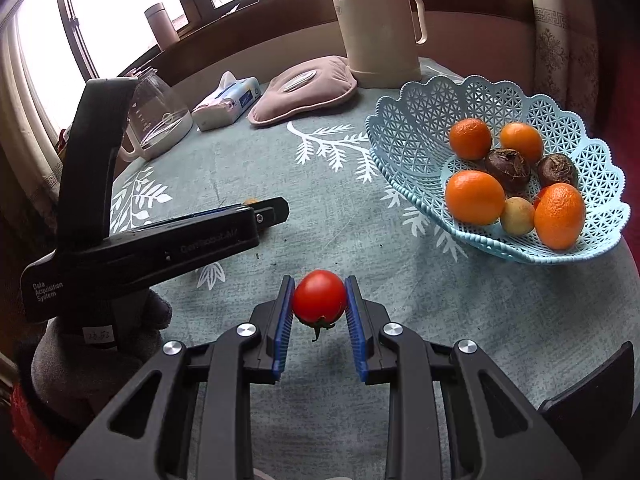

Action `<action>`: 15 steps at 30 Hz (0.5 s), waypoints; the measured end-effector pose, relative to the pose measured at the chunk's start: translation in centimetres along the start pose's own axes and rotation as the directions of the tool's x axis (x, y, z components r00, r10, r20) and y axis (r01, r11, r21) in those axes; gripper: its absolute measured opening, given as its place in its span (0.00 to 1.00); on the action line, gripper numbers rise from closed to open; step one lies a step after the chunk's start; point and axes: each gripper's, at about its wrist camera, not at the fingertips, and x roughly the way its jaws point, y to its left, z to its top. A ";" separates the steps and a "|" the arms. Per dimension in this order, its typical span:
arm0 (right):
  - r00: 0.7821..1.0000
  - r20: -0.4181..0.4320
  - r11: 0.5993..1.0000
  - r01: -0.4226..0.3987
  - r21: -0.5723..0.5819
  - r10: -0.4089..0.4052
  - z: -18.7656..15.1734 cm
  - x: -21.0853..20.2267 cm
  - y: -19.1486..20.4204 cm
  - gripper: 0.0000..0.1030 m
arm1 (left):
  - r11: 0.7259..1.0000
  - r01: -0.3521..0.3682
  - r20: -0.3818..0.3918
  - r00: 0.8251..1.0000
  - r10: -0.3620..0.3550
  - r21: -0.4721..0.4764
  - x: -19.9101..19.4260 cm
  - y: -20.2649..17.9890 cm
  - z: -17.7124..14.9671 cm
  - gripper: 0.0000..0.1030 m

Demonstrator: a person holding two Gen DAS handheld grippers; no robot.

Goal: Organize fruits
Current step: 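Grasp the brown kiwi with the left tool while the right tool holds the tomato, then lift the kiwi with the left tool while the right tool carries the tomato toward the basket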

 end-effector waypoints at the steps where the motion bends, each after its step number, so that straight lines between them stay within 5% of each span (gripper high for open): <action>1: 1.000 -0.001 1.000 0.000 0.000 0.000 0.0 0.0 0.0 0.26 | 1.000 -0.004 -0.001 1.000 0.004 0.001 0.0 0.0 0.0 0.43; 9: 1.000 -0.003 1.000 0.005 0.002 -0.005 0.1 0.2 0.2 0.26 | 0.999 -0.029 0.005 1.000 0.029 0.025 0.2 -0.3 0.0 0.28; 15: 1.000 -0.002 1.000 0.012 0.008 -0.012 0.1 0.3 0.2 0.26 | 0.998 -0.038 0.018 0.999 0.038 0.040 -0.1 -0.6 -0.3 0.28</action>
